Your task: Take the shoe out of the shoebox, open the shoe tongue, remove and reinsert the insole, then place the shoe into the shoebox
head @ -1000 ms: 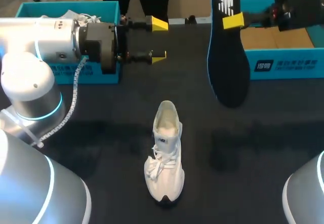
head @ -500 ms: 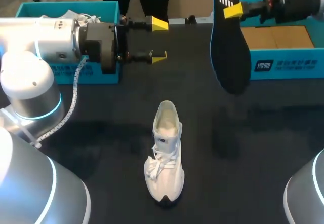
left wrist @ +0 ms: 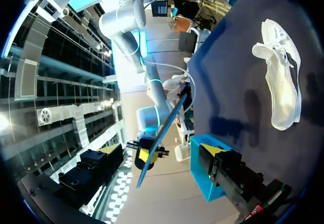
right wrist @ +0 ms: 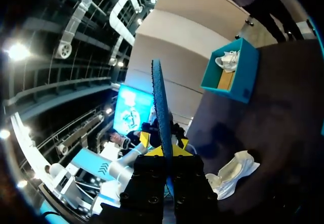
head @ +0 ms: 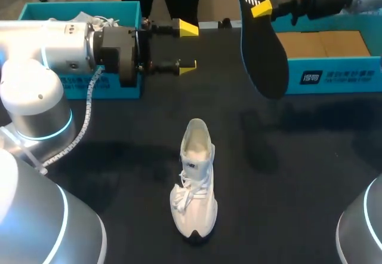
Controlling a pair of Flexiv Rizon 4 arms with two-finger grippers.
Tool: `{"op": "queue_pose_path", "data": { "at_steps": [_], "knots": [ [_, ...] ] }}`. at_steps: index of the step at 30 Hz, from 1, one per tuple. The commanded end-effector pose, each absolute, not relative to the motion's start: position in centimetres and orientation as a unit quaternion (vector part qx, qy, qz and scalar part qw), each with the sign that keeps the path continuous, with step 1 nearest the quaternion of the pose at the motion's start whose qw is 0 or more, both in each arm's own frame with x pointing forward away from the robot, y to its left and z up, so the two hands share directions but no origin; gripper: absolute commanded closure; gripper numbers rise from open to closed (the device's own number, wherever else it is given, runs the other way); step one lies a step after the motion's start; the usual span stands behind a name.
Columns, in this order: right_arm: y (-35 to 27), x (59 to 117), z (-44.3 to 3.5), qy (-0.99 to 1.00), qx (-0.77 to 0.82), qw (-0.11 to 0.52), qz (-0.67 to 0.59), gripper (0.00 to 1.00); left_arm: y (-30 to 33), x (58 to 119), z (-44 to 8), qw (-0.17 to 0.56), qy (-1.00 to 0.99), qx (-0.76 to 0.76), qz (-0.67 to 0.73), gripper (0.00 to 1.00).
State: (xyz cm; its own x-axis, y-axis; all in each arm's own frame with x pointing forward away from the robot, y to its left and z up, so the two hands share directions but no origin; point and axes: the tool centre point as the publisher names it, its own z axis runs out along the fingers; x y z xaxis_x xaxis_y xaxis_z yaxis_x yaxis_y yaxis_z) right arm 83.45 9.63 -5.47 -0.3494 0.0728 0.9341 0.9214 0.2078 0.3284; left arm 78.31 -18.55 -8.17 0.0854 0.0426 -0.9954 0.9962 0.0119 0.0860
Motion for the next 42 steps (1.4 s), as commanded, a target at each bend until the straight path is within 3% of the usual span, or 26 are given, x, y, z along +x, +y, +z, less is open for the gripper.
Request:
{"op": "queue_pose_path", "data": {
  "at_steps": [1,16,31,42],
  "knots": [
    [10.2,84.3,-5.5,-0.640,-0.392,0.431,-0.500,1.00,-19.8,79.3,-9.5,0.521,0.482,0.529,-0.466,0.00],
    [15.3,85.6,-7.9,-0.565,-0.485,0.467,-0.478,1.00,-22.2,82.9,-12.6,0.535,0.495,0.501,-0.467,0.00],
    [15.3,85.6,-7.9,-0.565,-0.485,0.467,-0.478,1.00,-22.1,82.9,-12.6,0.535,0.494,0.500,-0.469,0.00],
    [16.0,86.3,-11.7,-0.519,-0.515,0.498,-0.466,1.00,-22.3,83.1,-14.0,0.530,0.489,0.502,-0.478,0.00]
  ]
}}
